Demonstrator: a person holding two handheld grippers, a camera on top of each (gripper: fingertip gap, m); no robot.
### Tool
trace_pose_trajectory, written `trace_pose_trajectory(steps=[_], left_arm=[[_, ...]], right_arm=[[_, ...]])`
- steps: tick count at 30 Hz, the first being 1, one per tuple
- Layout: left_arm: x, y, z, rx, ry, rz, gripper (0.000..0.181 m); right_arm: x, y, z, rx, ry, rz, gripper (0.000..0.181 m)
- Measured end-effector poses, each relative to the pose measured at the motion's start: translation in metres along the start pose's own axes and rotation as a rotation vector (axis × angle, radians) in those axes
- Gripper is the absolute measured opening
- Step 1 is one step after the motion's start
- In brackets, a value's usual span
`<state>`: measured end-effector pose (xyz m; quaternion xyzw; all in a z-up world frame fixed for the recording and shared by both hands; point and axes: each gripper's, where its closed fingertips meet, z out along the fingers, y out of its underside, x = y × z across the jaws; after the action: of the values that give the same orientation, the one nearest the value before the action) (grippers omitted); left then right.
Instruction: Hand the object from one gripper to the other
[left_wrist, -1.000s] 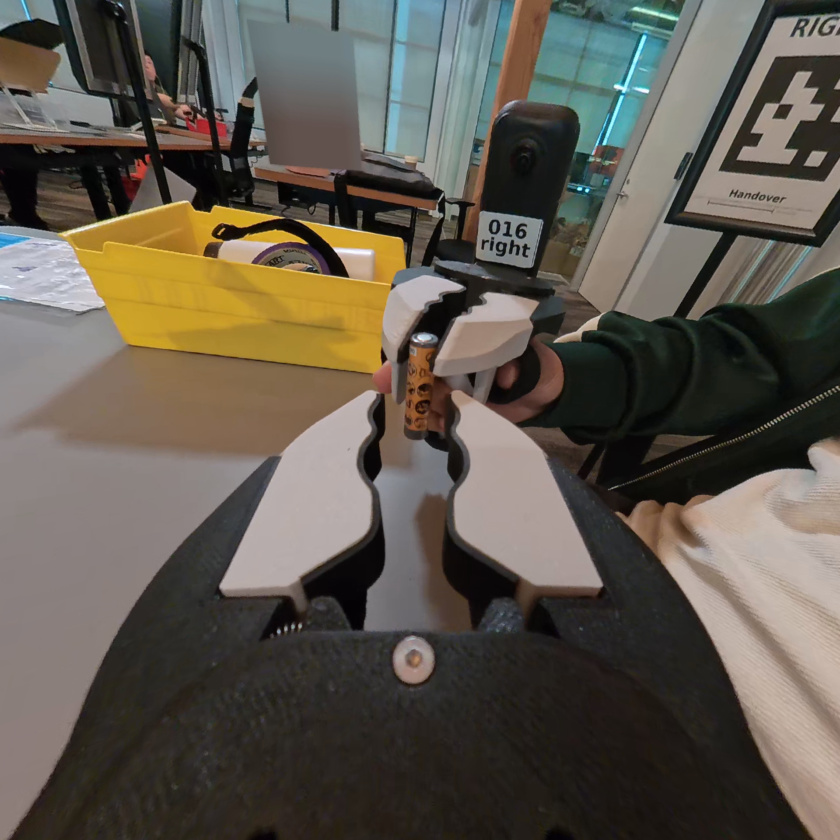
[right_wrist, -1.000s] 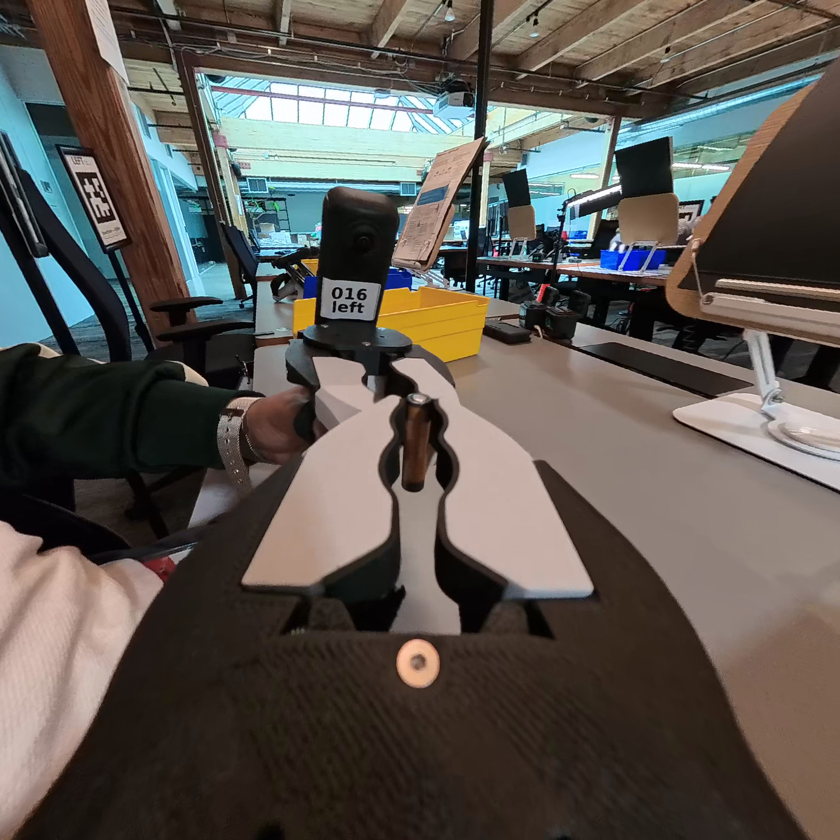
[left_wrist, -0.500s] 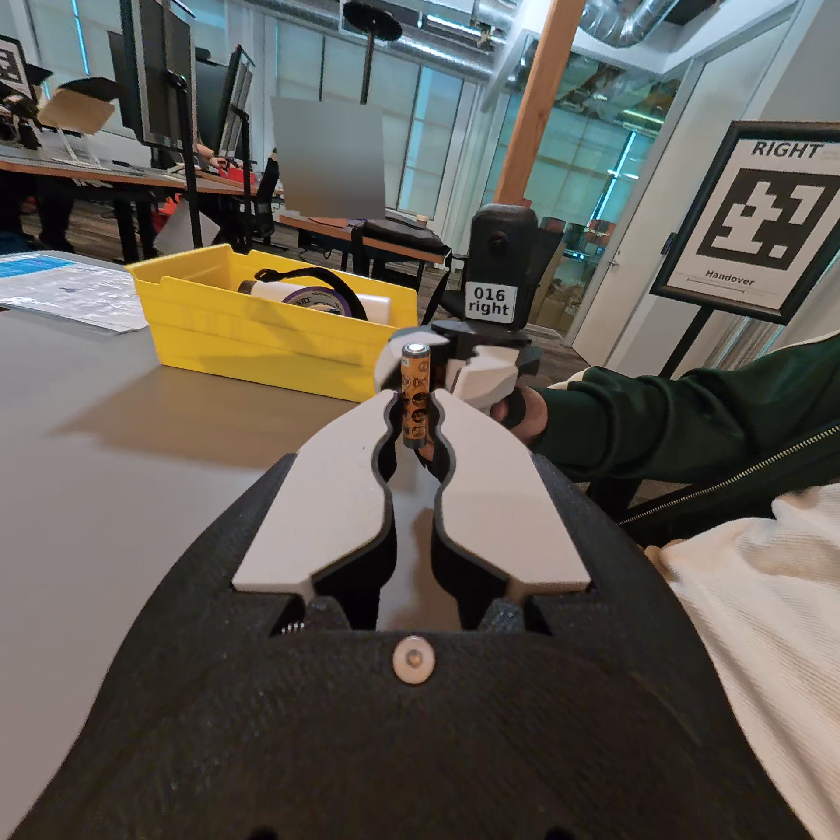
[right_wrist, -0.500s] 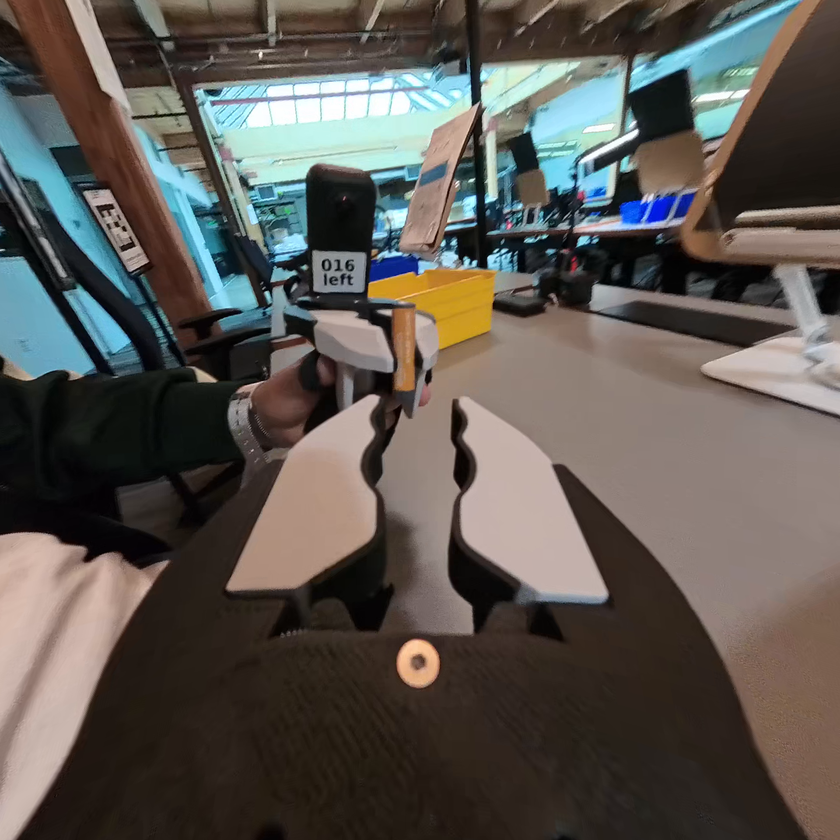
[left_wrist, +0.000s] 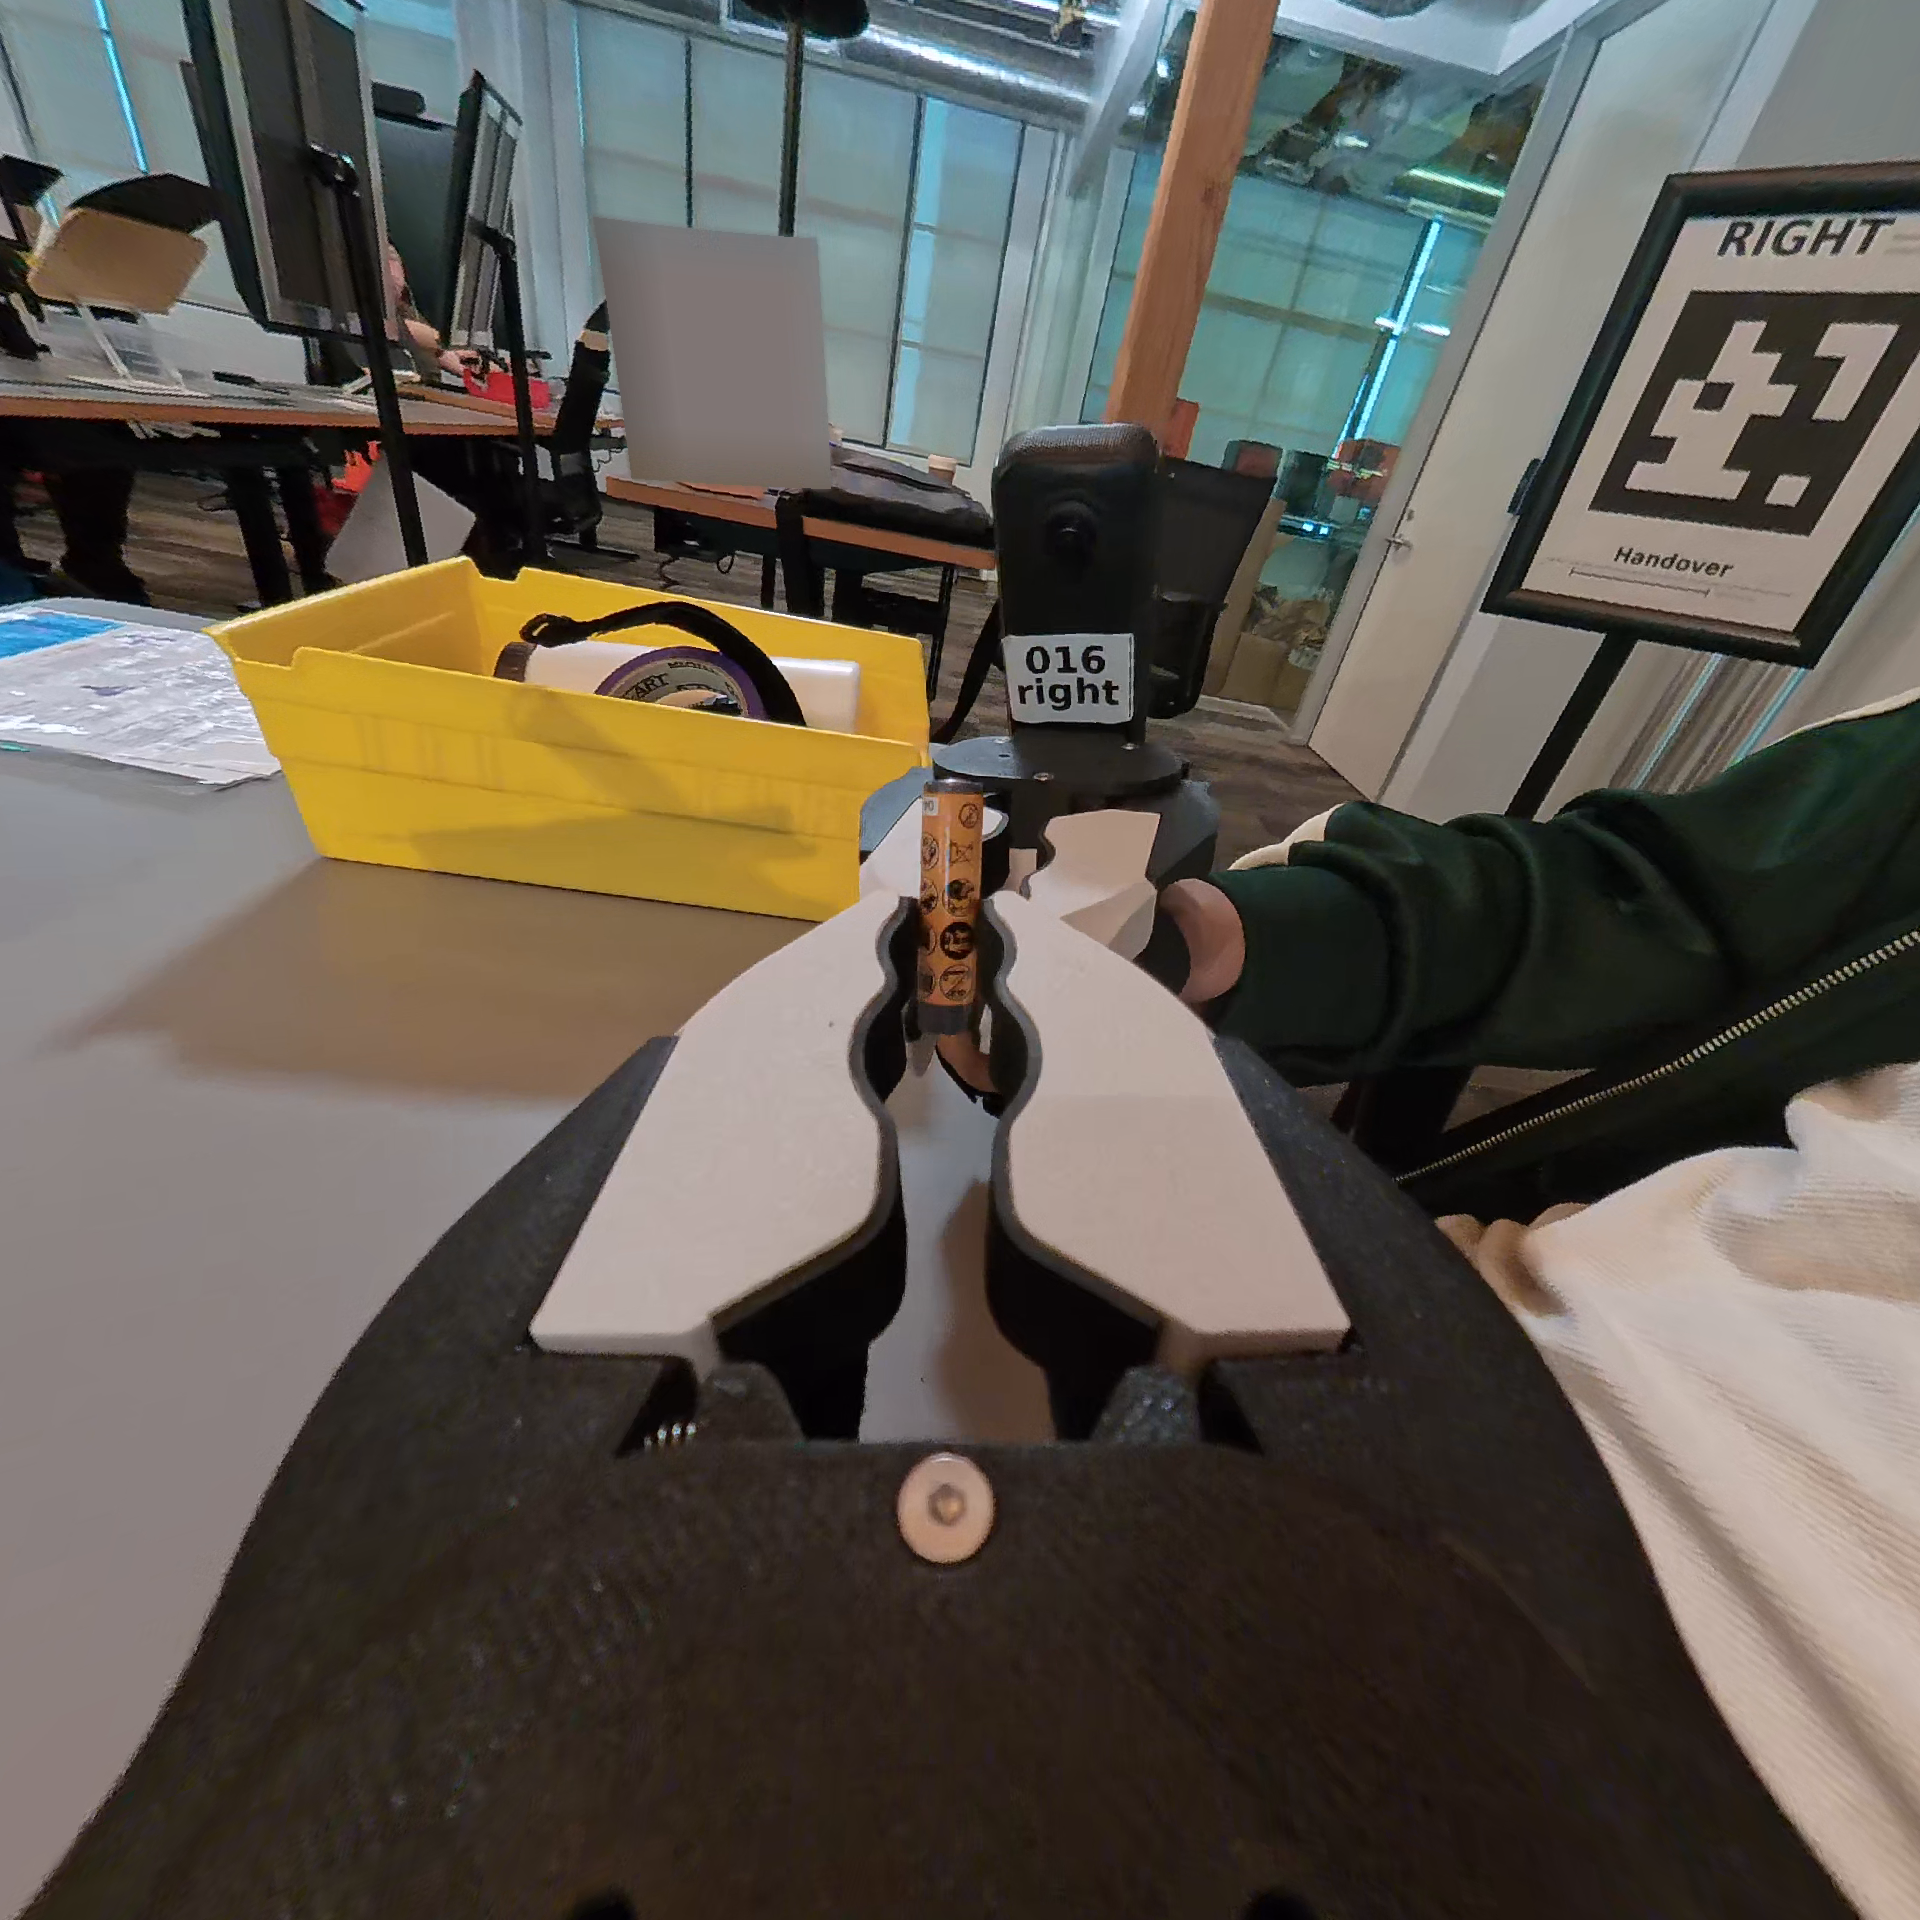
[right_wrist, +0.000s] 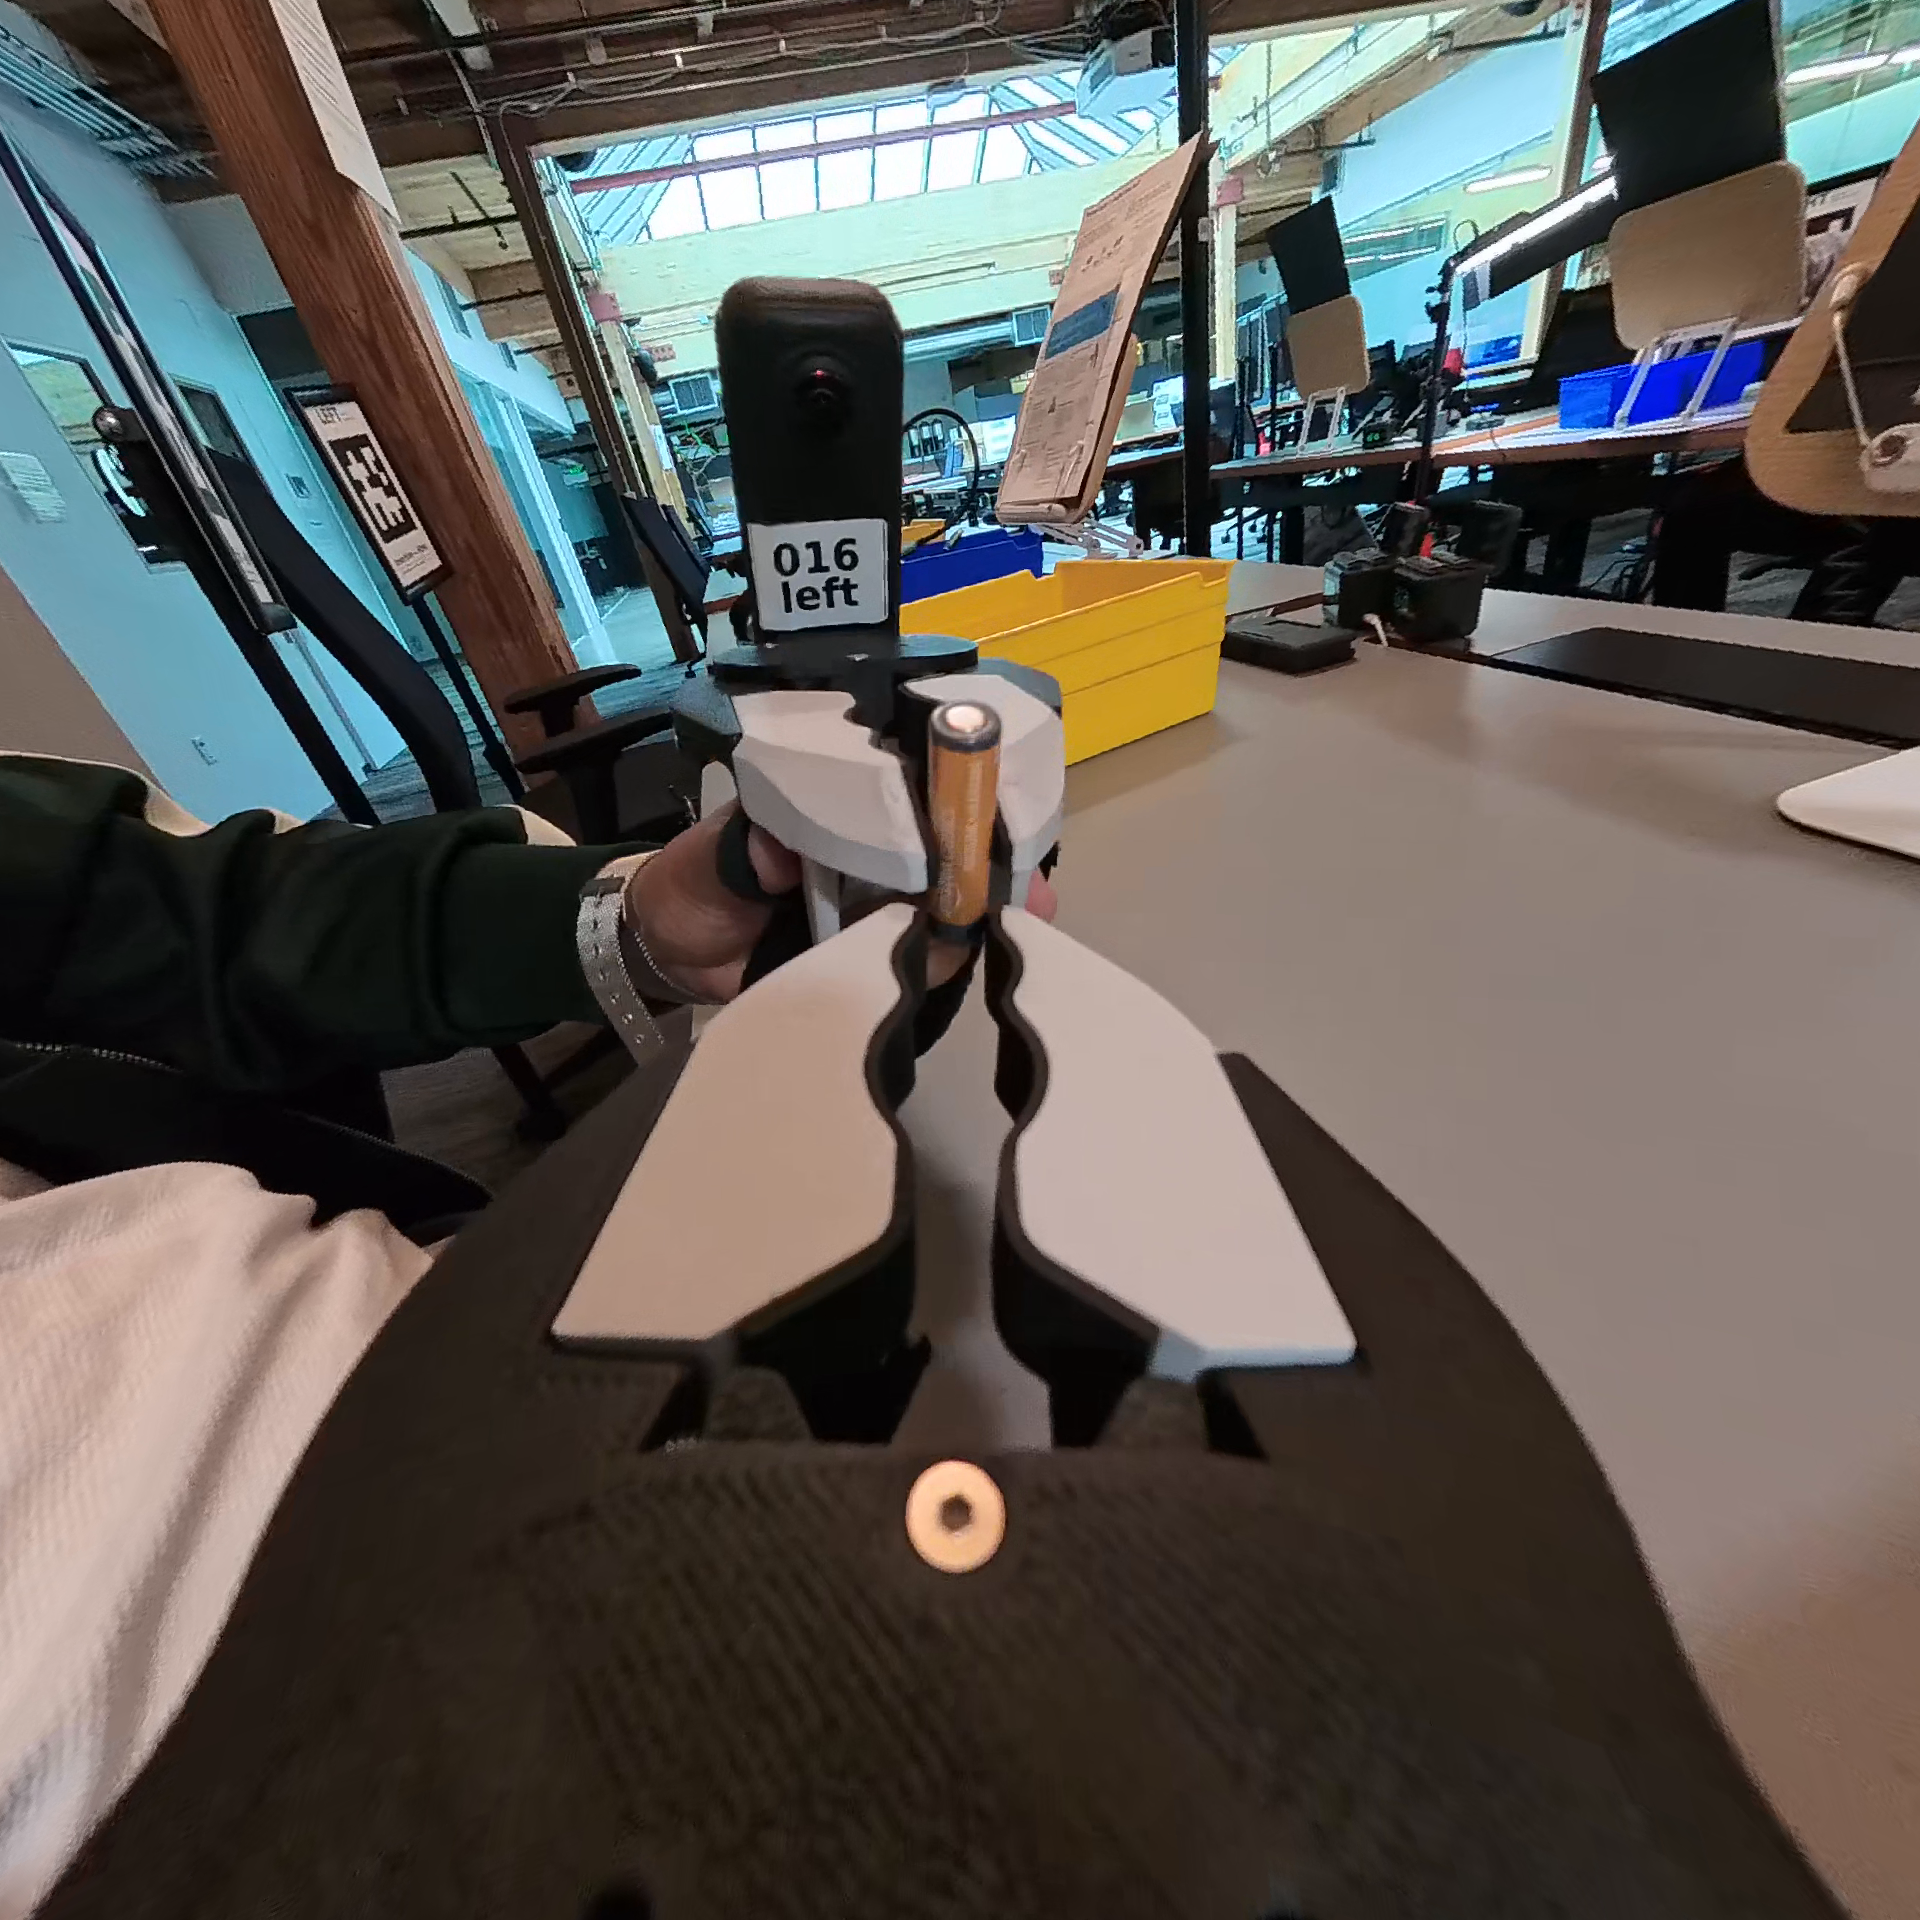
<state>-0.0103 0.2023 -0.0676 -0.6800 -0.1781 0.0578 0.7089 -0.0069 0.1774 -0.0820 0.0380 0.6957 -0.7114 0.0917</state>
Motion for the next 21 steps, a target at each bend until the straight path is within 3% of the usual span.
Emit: trace_pose_trajectory(steps=[4, 7, 11, 21], left_arm=[[0.002, -0.004, 0.0, 0.023, 0.01, 0.003, 0.012], [-0.002, -0.008, -0.003, 0.044, -0.009, -0.005, 0.028], [-0.008, -0.011, -0.008, 0.049, -0.041, 0.0, 0.035], [-0.004, 0.004, -0.002, -0.046, -0.013, -0.009, 0.019]], right_arm=[[0.001, -0.003, -0.002, 0.006, 0.011, -0.024, 0.01], [0.005, -0.002, -0.004, -0.01, 0.035, -0.041, 0.01], [0.013, 0.005, -0.006, -0.077, 0.087, -0.057, 0.01], [0.014, 0.025, 0.0, -0.228, 0.134, -0.151, 0.01]])
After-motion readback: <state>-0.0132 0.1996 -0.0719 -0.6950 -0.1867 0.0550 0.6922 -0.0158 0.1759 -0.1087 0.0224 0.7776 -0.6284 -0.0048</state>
